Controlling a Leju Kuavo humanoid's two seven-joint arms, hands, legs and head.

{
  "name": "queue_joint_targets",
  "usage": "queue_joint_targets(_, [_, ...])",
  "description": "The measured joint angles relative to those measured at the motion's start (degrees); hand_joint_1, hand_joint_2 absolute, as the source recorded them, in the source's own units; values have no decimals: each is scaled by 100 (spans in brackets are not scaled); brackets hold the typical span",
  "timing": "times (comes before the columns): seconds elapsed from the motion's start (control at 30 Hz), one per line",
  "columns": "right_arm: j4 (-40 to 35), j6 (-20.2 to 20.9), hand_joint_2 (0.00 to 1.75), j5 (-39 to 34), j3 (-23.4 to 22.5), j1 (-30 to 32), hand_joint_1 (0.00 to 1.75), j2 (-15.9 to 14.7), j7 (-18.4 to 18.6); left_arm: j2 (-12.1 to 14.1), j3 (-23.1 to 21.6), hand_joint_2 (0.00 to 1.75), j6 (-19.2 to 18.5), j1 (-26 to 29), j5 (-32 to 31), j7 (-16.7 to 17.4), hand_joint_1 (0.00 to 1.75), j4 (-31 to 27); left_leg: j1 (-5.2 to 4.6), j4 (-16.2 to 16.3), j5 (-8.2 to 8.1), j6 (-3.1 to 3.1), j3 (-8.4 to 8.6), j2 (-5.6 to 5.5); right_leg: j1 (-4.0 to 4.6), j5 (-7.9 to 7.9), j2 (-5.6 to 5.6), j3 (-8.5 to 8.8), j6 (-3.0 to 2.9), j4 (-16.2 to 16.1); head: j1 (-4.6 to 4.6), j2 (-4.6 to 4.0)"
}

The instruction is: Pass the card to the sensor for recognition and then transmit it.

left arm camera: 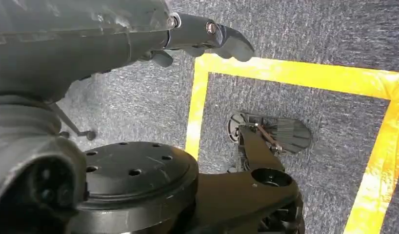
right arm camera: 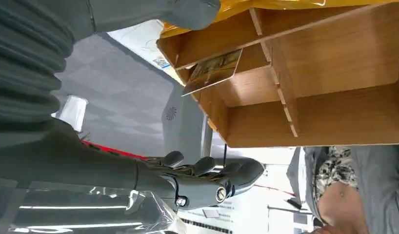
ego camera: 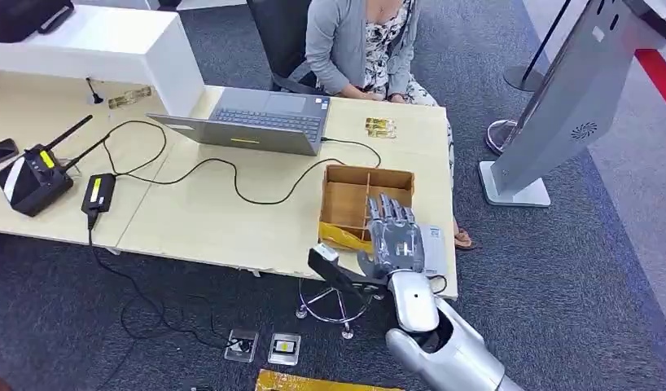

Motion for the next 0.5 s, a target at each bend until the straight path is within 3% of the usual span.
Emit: queue_joint_targets(0.5, [758,-291,175,-136,-7,-200,0,219,-179,2,-2,0,20,-11,-7,20,0,2,0,0,0,0,0,0,0,0,0,0,0,0,2,0])
